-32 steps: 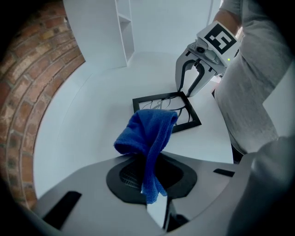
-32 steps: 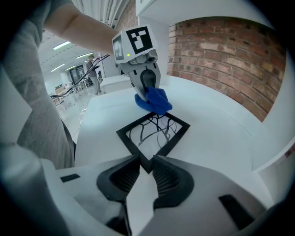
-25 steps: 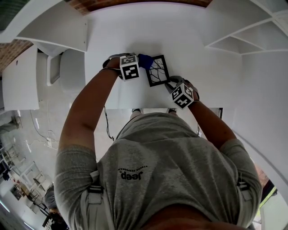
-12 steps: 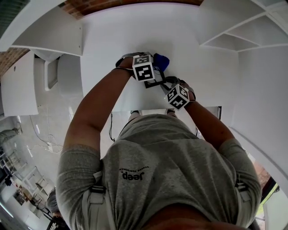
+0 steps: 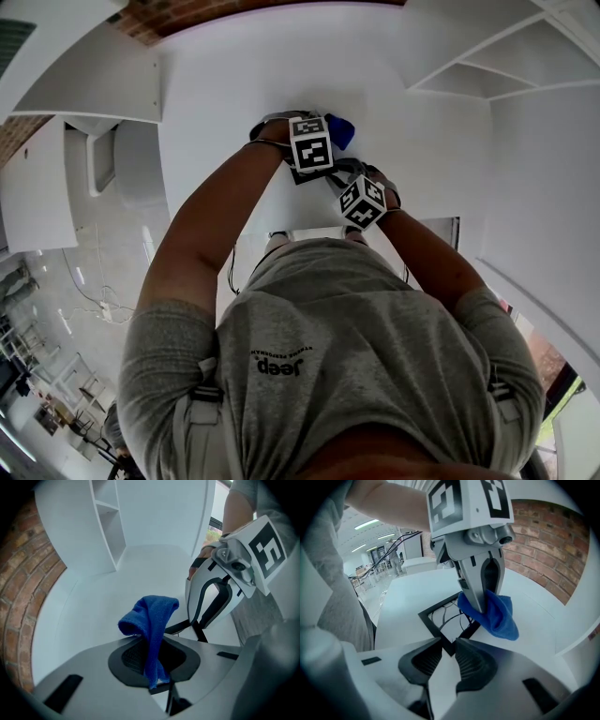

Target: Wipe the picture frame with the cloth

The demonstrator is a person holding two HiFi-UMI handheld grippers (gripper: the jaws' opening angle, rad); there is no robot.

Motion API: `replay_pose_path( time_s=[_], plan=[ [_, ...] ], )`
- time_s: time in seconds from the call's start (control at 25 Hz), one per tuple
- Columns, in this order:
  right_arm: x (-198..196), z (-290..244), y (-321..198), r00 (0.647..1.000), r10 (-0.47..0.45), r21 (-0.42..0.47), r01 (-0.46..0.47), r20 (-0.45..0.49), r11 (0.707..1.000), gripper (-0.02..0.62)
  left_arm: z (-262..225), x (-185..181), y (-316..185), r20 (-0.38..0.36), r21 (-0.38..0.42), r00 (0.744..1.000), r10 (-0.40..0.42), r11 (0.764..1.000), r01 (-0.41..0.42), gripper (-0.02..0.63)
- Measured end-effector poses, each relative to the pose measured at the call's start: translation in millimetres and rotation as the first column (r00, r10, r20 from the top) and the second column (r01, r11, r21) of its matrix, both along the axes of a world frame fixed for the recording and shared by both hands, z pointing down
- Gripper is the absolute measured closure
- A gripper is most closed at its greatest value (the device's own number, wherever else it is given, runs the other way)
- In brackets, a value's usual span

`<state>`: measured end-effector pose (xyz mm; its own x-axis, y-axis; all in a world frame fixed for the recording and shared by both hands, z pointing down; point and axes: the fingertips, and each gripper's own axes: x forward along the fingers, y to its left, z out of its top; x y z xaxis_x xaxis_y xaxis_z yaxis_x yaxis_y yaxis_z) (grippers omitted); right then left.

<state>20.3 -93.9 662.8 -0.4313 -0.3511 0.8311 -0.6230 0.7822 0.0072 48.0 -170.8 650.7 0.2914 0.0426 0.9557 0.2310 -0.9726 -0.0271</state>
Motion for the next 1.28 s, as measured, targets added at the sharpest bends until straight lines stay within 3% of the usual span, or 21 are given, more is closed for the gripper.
replay_pose_path(
  time_s=[0.28, 0.76, 1.28],
  plan=[
    [1.6, 1.3, -0.2, 1.000, 0.001, 0.000, -0.001, 0.002, 1.000, 0.499, 5.4, -16.3, 1.8, 0.050, -0.005, 0.999, 0.000, 1.000, 0.001, 0.546],
    [2.7, 1.3, 0.3, 1.000, 0.002, -0.004, -0.002, -0.005, 1.000, 0.499, 2.6, -89.8, 4.4, 0.137, 0.006, 0.990, -0.038, 0.999, 0.037, 0.546],
    [1.4, 1.7, 1.2, 1.000, 0.006, -0.007, -0.006, -0.010, 1.000, 0.499, 2.3, -102.7, 10.7, 0.148, 0.014, 0.988, -0.041, 0.999, 0.039, 0.546]
  ],
)
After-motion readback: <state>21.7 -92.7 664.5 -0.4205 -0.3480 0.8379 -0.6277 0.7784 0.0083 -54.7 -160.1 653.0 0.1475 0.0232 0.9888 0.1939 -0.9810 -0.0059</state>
